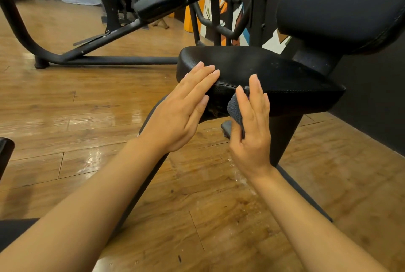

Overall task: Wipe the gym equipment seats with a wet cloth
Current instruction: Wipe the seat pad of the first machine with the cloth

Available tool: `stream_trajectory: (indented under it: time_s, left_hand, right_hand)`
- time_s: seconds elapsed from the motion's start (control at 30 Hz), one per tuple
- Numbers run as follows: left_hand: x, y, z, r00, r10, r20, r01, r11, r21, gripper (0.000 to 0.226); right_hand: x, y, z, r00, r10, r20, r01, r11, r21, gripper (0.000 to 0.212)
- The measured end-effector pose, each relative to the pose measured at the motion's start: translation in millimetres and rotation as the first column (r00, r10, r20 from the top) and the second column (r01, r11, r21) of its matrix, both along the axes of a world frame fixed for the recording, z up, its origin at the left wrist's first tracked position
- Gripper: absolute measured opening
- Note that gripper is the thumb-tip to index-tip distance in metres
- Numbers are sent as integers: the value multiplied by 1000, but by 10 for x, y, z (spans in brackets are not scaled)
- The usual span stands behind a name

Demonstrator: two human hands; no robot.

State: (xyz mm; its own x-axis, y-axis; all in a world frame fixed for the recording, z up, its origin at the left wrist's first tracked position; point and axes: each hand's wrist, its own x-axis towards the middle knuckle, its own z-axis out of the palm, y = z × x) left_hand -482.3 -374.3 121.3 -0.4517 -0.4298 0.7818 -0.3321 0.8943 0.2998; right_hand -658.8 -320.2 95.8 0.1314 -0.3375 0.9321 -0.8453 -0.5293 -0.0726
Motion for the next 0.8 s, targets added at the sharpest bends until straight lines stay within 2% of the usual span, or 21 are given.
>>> stream_trajectory:
  time_s: [0.1,0.23,0.4,0.47,0.53,0.63,0.8]
  left_hand:
    - [-11,28,-7,1000,-2,-20,3,1000,10,48]
    - [-18,48,-5,999,-7,-32,7,1000,30,49]
    - [-91,52,-57,996,-3,-91,5,1000,26,47]
    - [-126,62,-85,994,-1,-106,4,1000,25,47]
    - [-110,42,-74,996,3,-92,-3,1000,1,47]
    - [-69,26,-47,998,-2,-61,1,1000,-6,47]
    - [-57,22,-50,999,-4,-52,3,1000,-8,47]
  right_hand:
    - [6,33,16,999,8,53,-8,1000,0,64]
    - [-59,56,59,970,17,241,-16,1000,-3,47]
    - [-191,108,121,997,47,63,-53,992,110,54]
    - [-80,81,108,995,66,-78,-58,993,103,54]
    - [49,22,87,982,-5,-186,15,999,49,55]
    - [111,-16,87,984,-104,-142,106,994,7,65]
    - [109,-3,89,996,-42,-81,45,998,41,70]
